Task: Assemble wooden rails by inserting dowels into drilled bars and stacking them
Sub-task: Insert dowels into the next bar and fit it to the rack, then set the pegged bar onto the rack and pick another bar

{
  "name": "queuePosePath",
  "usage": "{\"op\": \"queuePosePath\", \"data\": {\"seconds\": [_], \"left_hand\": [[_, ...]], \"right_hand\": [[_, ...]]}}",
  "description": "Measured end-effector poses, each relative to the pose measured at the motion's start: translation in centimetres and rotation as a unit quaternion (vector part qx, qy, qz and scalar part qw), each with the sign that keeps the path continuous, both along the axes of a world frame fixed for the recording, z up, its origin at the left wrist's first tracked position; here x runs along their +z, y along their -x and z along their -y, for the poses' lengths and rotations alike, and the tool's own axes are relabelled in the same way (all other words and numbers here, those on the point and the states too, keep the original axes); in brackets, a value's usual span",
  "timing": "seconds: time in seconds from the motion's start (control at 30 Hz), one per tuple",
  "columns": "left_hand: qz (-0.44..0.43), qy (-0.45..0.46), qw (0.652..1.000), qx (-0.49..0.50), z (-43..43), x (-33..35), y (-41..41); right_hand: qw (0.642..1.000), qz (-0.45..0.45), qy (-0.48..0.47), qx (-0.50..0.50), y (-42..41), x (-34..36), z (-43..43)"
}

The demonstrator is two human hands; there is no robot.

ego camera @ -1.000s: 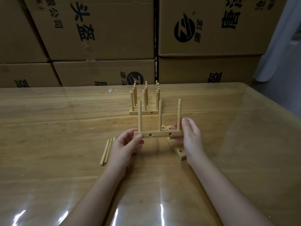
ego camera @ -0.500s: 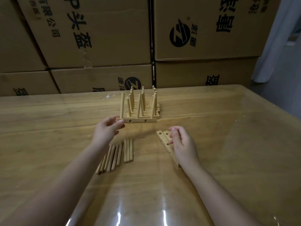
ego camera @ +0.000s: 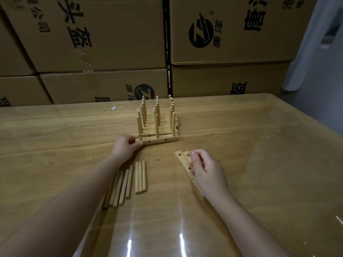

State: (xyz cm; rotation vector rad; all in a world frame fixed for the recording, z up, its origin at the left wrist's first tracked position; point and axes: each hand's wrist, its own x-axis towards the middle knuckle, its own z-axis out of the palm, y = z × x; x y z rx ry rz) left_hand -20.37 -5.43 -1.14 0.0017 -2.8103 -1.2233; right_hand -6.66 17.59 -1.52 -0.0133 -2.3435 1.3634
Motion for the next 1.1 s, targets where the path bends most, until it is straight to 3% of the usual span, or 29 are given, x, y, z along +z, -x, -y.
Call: {"op": "queuePosePath", "data": {"seconds": [0.4,0.63,1.0,1.1], "left_hand": [[0.022,0.049,0.997,0.061,-0.5,-0.5,1.9],[0.004,0.269,0.960,0.075,-2.4,0.5,1.7],[-0.009,0.271,0.957,0.105,-3.8,0.3,1.8],[-0.013,0.266,0.958,0.106,-3.6,0.2,1.7]], "right_hand": [[0.999,-0.005,-0.036,0.009,0.2,-0.6,0.1],[0.997,-0.007,-0.081,0.007,-0.1,-0.5,0.2],[0.995,-0.013,-0.098,0.014,0.0,-0.4,0.3],[0.998,-0.053,-0.027,-0.015,-0.2,-0.2,0.5]]}}
